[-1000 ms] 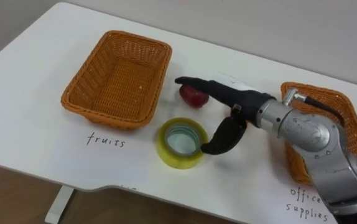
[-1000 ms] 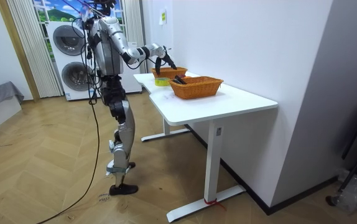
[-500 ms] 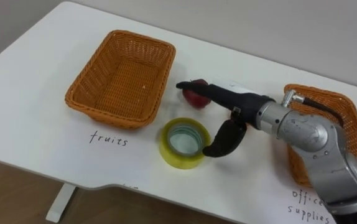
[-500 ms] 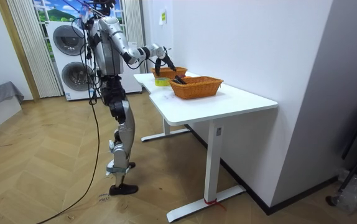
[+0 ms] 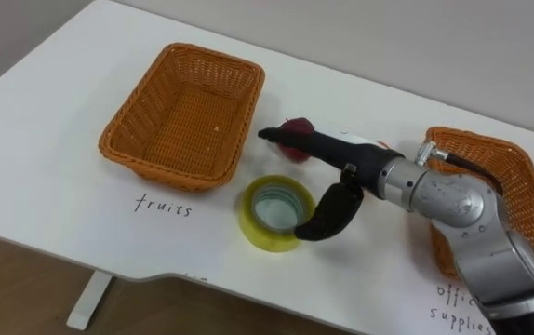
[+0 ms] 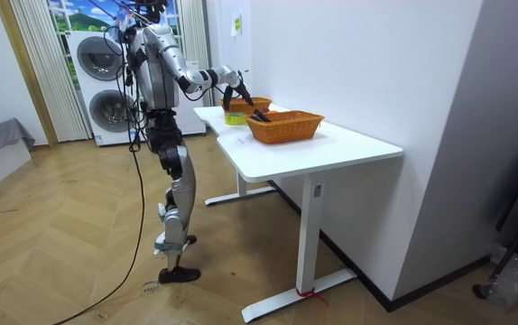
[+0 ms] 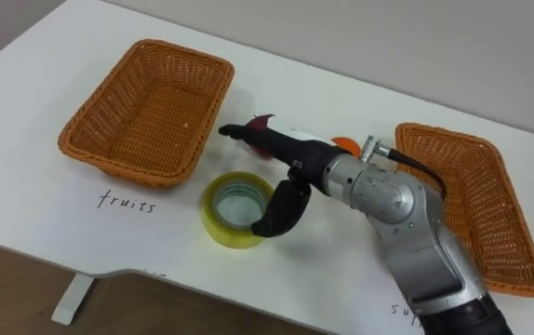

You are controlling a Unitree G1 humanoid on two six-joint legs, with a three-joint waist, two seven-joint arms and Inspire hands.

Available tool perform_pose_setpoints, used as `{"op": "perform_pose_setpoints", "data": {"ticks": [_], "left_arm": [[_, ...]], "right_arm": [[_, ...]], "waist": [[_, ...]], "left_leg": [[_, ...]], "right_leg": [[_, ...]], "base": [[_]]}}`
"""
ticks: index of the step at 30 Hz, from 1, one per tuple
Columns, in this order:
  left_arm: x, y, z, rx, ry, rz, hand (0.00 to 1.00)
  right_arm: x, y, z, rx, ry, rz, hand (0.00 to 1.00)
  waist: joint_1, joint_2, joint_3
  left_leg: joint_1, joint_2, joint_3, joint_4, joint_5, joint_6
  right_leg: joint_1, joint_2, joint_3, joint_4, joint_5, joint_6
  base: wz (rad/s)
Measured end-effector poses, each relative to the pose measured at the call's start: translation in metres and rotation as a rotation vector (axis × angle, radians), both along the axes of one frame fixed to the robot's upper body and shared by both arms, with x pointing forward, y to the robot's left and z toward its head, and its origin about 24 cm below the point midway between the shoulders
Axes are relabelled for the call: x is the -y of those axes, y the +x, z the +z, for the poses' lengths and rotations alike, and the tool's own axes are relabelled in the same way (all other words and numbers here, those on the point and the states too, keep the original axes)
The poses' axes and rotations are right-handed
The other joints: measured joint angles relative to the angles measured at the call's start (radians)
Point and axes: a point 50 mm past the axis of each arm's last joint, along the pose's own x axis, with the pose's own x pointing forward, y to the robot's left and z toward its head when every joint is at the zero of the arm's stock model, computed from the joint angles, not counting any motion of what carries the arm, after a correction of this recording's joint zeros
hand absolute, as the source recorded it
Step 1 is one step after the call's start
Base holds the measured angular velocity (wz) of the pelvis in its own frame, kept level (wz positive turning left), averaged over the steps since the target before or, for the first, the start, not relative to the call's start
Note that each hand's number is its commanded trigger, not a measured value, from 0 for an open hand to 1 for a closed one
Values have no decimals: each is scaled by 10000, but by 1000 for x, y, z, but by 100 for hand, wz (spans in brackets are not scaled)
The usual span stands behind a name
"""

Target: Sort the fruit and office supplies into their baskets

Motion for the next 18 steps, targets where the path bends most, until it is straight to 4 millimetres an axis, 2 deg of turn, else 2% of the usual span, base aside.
{"op": "perform_pose_setpoints", "data": {"ticks": [10,18], "left_arm": [[0,0,0,-166,-139,101,0],[3,-2,-2,-348,-396,97,0]], "right_arm": [[4,5,-7,-400,-106,-292,0],[6,6,-9,-557,-136,-401,0]], "waist": [[9,57,24],[52,192,-10]], "left_leg": [[44,5,-1,101,0,0],[-6,10,0,107,0,-3]], "right_leg": [[11,-4,-16,1,0,0],[-1,5,-7,16,5,-8]], "base": [[0],[0]]}}
